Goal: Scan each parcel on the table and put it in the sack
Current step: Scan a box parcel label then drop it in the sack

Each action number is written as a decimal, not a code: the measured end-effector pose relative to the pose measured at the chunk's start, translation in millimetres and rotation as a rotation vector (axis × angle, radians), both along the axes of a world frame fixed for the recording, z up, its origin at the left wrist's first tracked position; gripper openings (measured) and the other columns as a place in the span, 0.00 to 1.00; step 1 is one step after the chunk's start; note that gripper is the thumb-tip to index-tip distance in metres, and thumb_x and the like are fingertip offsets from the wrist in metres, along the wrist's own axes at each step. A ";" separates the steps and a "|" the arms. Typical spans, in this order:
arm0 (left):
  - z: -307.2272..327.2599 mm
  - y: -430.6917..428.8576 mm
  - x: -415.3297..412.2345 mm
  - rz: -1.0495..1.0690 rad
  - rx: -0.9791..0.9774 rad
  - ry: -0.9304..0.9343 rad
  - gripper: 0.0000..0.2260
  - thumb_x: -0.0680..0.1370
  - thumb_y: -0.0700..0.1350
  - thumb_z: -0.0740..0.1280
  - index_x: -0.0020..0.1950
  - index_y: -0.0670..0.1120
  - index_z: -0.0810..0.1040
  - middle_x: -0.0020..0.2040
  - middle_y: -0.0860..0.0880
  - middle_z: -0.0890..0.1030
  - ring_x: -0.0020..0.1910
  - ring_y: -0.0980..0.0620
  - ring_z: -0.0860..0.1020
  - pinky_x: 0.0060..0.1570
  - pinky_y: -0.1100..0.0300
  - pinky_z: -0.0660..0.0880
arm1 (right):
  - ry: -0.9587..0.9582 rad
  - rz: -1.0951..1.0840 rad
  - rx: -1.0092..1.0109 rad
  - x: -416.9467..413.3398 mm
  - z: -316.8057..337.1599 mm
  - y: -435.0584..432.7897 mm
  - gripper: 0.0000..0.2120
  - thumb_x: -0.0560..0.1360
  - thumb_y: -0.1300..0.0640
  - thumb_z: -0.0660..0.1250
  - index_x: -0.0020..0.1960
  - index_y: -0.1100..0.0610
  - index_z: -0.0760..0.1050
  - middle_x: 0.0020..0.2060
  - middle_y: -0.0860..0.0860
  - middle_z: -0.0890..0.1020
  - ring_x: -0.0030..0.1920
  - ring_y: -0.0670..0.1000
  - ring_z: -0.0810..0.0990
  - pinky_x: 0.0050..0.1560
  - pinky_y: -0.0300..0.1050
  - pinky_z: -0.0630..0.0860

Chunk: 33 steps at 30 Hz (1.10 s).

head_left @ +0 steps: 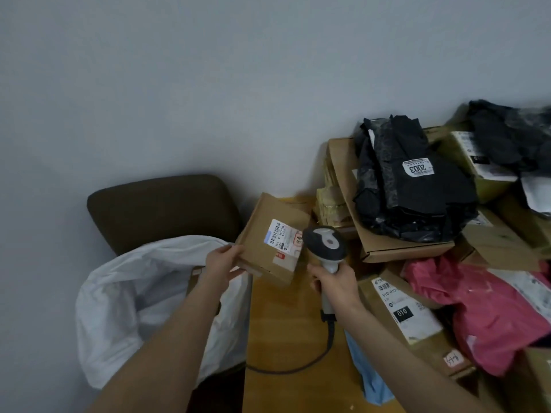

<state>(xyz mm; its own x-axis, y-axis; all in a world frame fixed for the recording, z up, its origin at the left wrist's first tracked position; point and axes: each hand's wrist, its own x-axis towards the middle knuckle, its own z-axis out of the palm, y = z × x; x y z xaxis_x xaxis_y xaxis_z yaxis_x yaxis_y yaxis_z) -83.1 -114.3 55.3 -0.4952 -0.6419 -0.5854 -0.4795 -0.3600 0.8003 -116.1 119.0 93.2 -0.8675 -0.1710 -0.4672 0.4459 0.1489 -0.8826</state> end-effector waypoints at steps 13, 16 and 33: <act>106.9 -93.7 48.5 -0.318 -0.001 0.025 0.14 0.74 0.49 0.71 0.56 0.44 0.79 0.52 0.42 0.81 0.50 0.44 0.81 0.38 0.56 0.80 | -0.178 -0.114 -0.235 26.4 38.0 -34.6 0.24 0.71 0.61 0.74 0.63 0.57 0.69 0.53 0.56 0.78 0.54 0.59 0.77 0.57 0.61 0.77; 107.7 -82.8 43.7 -0.165 0.004 0.050 0.16 0.74 0.50 0.72 0.54 0.39 0.77 0.49 0.42 0.82 0.46 0.47 0.81 0.33 0.59 0.78 | -0.178 -0.188 -0.275 39.0 32.6 -41.3 0.22 0.71 0.63 0.73 0.61 0.59 0.70 0.50 0.56 0.78 0.49 0.56 0.78 0.45 0.53 0.79; 62.9 -69.3 68.5 -0.293 0.078 0.139 0.25 0.75 0.40 0.70 0.71 0.45 0.68 0.55 0.45 0.82 0.55 0.45 0.80 0.58 0.42 0.75 | -0.006 -0.133 -0.058 91.2 35.4 -44.1 0.04 0.74 0.62 0.71 0.46 0.60 0.77 0.34 0.52 0.84 0.33 0.47 0.82 0.32 0.40 0.77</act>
